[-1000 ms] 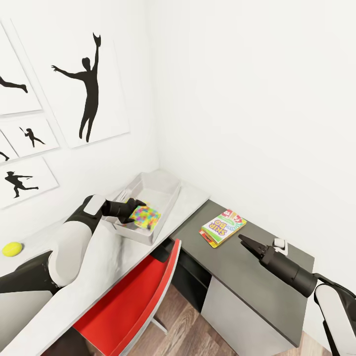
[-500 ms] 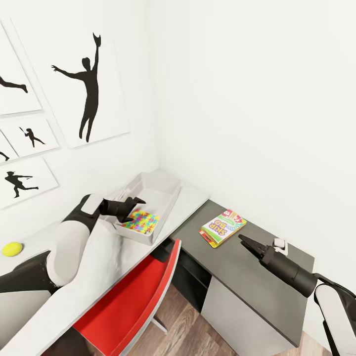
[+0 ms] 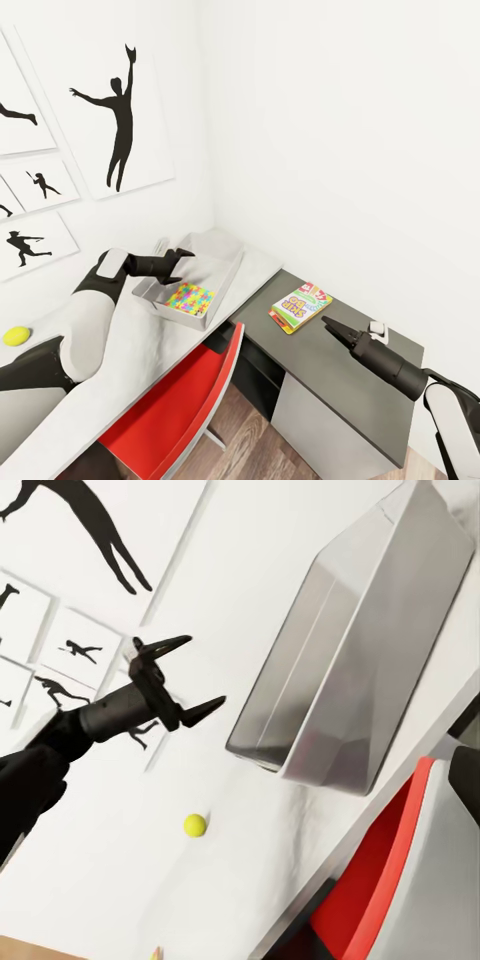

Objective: Put all the toys in the child's room - the three board games (two on the bed and one on the table), the two jigsaw puzzles on the table, and the tennis ball on the table - inside the toy box on the table in the child's room.

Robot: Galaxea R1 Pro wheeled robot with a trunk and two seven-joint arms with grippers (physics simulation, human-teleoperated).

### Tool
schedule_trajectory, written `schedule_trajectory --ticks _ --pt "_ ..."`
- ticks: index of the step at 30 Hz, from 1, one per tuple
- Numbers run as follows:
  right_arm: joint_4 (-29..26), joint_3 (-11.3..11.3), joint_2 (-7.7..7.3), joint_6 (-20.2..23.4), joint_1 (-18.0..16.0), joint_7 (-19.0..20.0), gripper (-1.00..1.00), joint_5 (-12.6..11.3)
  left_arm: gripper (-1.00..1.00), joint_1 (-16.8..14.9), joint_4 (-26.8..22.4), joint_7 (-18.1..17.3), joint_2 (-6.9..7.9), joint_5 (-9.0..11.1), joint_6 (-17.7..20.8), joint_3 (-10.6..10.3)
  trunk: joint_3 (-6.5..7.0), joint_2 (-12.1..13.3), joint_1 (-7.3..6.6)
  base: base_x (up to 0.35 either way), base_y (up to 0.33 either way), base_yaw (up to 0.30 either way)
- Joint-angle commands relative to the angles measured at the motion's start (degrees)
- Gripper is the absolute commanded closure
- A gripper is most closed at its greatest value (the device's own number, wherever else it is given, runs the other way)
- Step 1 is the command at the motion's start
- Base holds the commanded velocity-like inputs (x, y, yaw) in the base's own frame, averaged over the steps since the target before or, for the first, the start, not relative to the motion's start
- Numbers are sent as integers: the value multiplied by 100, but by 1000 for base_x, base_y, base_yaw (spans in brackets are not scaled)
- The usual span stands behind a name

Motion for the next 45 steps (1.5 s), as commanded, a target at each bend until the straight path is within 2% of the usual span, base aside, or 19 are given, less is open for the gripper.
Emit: schedule_trajectory --ticks 1,7,10,13,16,19,22,24,26,28,30,31,33,35,37,39,41,42,45 --pt "-1 -13 0 31 -6 14 -100 -2 -100 -7 -21 56 1 56 30 14 -11 -11 3 0 0 0" --pt "-1 -26 0 31 -6 14 -100 -7 -100 -8 -51 85 119 68 30 -109 -11 -11 3 0 0 0" --pt "-1 -28 0 31 -6 13 -100 -8 -100 -8 -54 98 236 69 30 -343 -11 -11 3 0 0 0" --pt "-1 -30 0 31 -6 14 -100 -6 -100 -8 -55 104 378 70 30 -704 -11 -11 3 0 0 0" --pt "-1 -32 0 31 -6 15 -100 -3 -100 -8 -55 106 473 76 30 -964 -11 -11 3 0 0 0" --pt "-1 -32 0 27 -6 16 -100 0 -100 -8 -55 90 662 102 30 -1208 -11 -11 3 0 0 0" --pt "3 -37 0 24 -6 36 -100 0 -100 -5 -55 22 874 133 30 -1288 -11 -11 3 0 0 0" --pt "6 -45 0 23 -6 46 -100 0 -100 2 -55 -215 1059 148 30 -1320 -11 -11 3 0 0 0" --pt "7 -49 0 23 -6 49 -100 1 -100 10 -55 -448 1134 151 30 -1331 -11 -11 3 0 0 0" --pt "7 -54 0 23 -6 51 -100 1 -100 21 -55 -963 1270 153 30 -1348 -11 -11 3 0 0 0" --pt "8 -54 0 23 -6 53 -100 1 -100 34 -37 -1938 1507 151 30 -1501 -11 -11 3 0 0 0" --pt "8 -54 0 23 -4 53 -100 1 -100 38 -32 -2191 1568 148 30 -1570 -11 -11 3 0 0 0" --pt "8 -54 3 21 3 53 -100 1 -100 57 -25 -3310 1879 142 30 -1957 -11 -11 3 0 0 0" --pt "8 -53 5 18 7 53 -100 1 -100 65 -22 -3955 2068 138 30 -2189 -11 -11 3 0 0 0" --pt "8 -51 16 16 10 53 -100 1 -100 86 -19 -5304 2439 120 30 -2652 -11 -11 3 0 0 0" --pt "8 -51 20 15 11 53 -100 1 -100 124 -20 -5968 2603 100 30 -2857 -11 -11 3 0 0 0" --pt "8 -51 24 14 11 53 -100 1 -100 310 -20 -7095 2890 65 30 -3156 -11 -11 3 0 0 0" --pt "8 -50 25 16 12 53 -100 -3 -100 451 -20 -7505 3008 45 30 -3247 -11 -11 3 0 0 0" --pt "8 -50 26 15 12 53 -100 -6 -100 808 -18 -7964 3181 14 30 -3337 -11 -11 3 0 0 0"
